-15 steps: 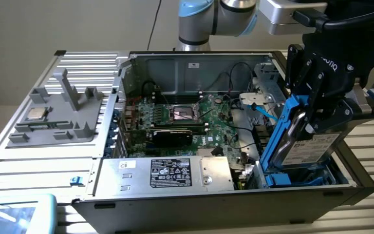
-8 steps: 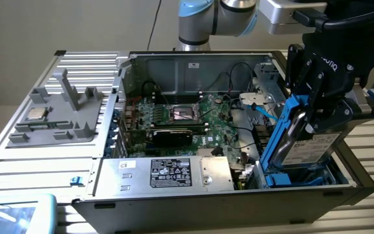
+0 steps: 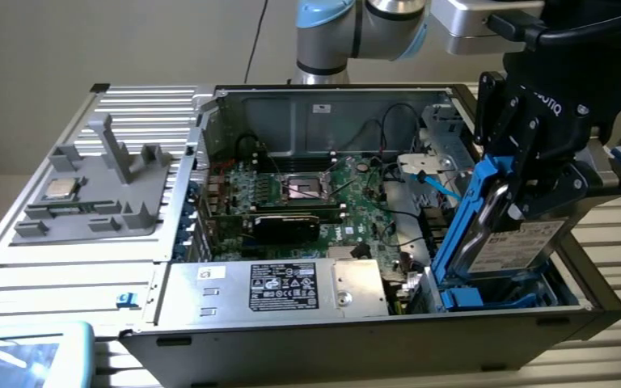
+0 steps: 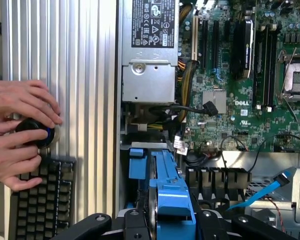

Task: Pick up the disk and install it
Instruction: 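Insert the disk into the insertion slot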

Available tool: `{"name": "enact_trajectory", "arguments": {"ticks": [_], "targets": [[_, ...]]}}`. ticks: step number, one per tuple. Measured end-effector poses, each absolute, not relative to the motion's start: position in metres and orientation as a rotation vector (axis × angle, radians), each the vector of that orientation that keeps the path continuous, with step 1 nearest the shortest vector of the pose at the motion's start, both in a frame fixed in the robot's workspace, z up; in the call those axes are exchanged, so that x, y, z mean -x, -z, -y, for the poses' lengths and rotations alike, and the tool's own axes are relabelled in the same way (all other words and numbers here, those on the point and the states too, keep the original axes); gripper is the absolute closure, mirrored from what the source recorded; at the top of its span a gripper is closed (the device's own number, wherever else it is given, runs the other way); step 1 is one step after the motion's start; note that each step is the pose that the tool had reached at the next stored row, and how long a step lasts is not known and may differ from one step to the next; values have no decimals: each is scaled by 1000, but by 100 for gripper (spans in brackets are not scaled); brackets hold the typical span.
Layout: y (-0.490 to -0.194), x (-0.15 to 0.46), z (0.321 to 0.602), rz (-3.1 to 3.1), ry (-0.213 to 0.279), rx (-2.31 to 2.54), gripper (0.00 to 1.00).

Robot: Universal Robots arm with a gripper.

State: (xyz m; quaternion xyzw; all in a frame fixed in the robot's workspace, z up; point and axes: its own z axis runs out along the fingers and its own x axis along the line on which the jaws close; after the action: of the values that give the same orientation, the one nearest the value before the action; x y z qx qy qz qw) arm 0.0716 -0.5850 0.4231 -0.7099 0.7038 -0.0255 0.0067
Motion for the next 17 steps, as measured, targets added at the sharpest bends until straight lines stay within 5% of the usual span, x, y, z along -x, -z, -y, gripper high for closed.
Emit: {"name": "enact_trajectory", "arguments": {"ticks": [17], "targets": [[-423,-72,586,-2214,73,2203,63]]}}
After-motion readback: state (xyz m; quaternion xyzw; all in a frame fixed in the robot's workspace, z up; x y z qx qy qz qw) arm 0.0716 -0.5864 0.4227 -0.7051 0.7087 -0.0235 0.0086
